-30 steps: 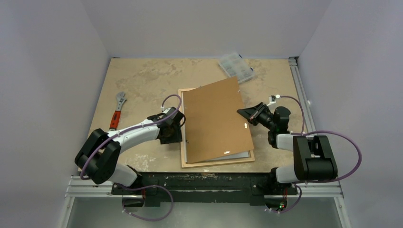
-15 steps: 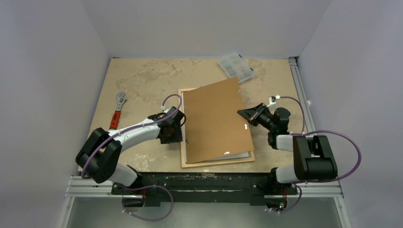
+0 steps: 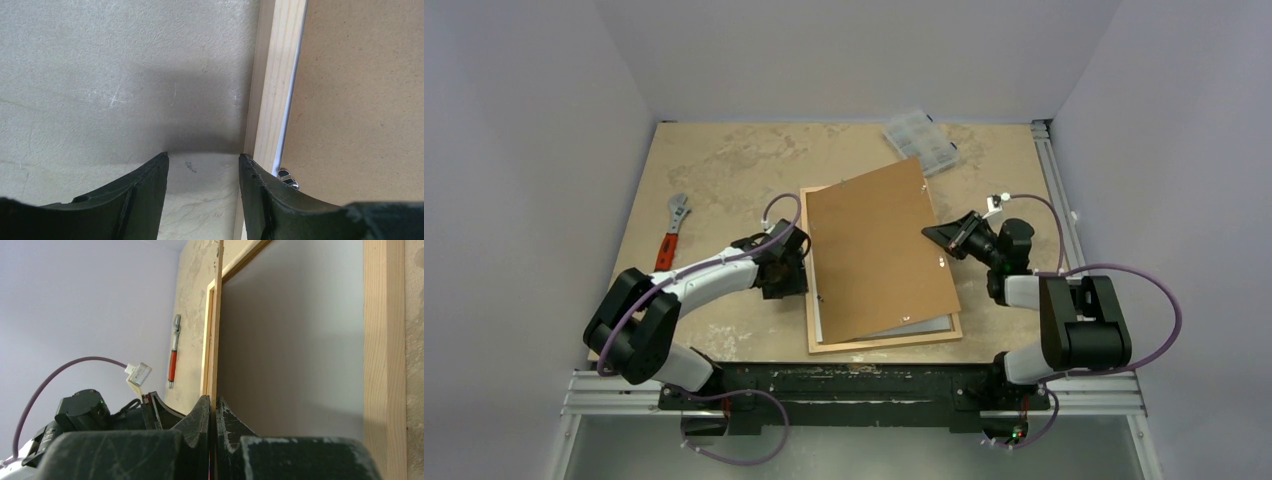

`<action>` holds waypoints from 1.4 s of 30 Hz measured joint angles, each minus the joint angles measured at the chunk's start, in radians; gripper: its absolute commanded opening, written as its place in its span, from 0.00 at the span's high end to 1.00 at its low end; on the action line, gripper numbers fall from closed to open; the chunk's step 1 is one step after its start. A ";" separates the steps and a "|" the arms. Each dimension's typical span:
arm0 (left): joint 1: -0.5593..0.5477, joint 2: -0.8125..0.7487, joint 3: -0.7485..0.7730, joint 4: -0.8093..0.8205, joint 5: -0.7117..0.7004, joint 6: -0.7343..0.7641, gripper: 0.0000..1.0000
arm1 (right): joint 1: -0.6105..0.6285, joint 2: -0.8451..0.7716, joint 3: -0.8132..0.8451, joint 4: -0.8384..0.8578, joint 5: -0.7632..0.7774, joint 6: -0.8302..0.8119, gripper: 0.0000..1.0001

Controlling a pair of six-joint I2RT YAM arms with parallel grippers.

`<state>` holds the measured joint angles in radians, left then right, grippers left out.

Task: Put the photo into the frame
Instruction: Place the photo frame item in the photo frame.

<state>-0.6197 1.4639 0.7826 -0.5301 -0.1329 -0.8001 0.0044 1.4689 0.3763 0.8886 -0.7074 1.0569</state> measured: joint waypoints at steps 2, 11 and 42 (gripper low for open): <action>0.011 -0.001 -0.002 0.009 0.013 0.000 0.47 | -0.001 0.000 0.005 -0.006 -0.003 -0.008 1.00; 0.018 -0.001 -0.003 0.018 0.023 0.003 0.47 | -0.006 0.012 0.004 -0.012 -0.003 -0.012 1.00; 0.021 0.015 0.001 0.018 0.030 0.011 0.47 | 0.004 0.061 -0.061 -0.001 0.039 -0.024 0.95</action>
<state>-0.5987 1.4788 0.7837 -0.5125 -0.1028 -0.7887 0.0086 1.5295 0.3157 0.8875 -0.6689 1.0328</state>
